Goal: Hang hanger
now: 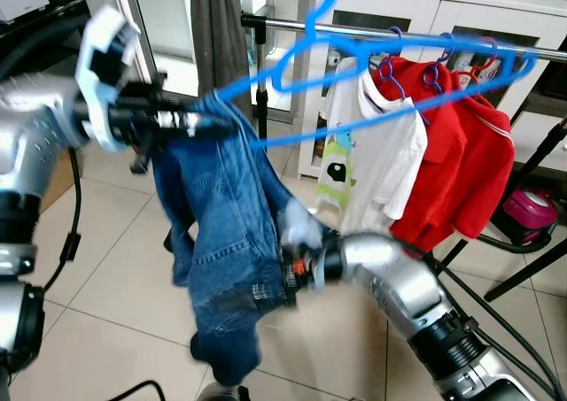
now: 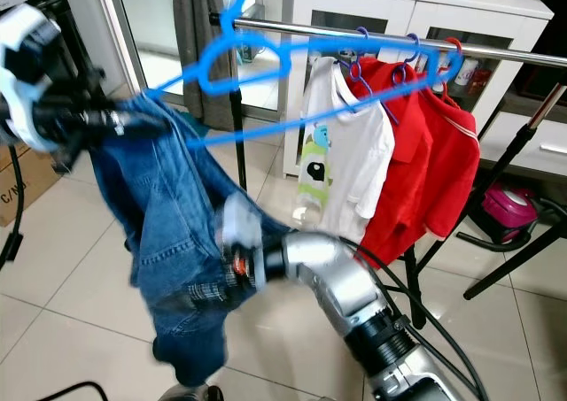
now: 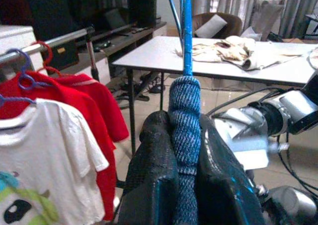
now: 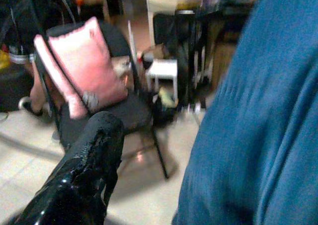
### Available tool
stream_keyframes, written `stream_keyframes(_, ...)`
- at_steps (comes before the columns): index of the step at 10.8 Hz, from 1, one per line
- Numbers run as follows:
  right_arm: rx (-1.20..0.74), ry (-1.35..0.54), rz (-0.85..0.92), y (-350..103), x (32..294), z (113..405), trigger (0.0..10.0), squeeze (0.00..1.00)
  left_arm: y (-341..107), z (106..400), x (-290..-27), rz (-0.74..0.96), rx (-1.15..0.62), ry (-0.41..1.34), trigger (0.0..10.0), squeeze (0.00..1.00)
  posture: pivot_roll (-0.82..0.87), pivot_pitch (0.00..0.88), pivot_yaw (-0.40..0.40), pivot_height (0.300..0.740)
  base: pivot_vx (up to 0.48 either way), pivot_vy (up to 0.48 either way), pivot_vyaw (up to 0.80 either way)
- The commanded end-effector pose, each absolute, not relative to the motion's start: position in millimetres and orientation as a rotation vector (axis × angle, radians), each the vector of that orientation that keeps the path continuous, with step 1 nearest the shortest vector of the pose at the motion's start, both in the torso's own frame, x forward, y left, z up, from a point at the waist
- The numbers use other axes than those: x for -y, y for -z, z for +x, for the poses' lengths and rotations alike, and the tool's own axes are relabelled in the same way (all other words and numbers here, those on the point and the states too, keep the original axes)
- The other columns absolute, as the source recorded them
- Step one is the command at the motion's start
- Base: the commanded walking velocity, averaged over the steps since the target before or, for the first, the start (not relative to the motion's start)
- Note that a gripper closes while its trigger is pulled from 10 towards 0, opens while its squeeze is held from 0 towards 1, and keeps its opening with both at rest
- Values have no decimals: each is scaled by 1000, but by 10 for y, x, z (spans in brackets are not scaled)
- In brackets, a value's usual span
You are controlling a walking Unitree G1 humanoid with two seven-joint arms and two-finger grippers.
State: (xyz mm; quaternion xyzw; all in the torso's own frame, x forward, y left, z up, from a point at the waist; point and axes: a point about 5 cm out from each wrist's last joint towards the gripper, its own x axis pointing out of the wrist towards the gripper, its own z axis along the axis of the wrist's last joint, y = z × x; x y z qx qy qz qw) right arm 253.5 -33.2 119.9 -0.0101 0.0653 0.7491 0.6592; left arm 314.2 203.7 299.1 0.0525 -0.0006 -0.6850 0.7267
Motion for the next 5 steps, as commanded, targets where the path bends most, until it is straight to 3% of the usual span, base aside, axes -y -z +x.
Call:
stream_keyframes(1,-221,-1692,-42,-1062,405,2535,10000,0,-3201,3124,-2080,156,82,1498,0,0,44,4,-2,740,0,0,0)
stream_keyframes(2,-296,-1641,-39,-897,514,2571,10000,0,-3250,3133,-2110,164,95,1486,0,0,42,4,-3,740,0,0,0)
stream_keyframes(3,-355,-1584,-11,-771,631,2614,6275,0,-3288,3139,-2140,170,104,1474,0,0,41,4,-2,740,0,0,0)
stream_keyframes(5,-457,-1507,-6,-559,885,2623,2235,0,-3326,3147,-2224,184,107,1442,0,0,42,4,0,740,0,0,0)
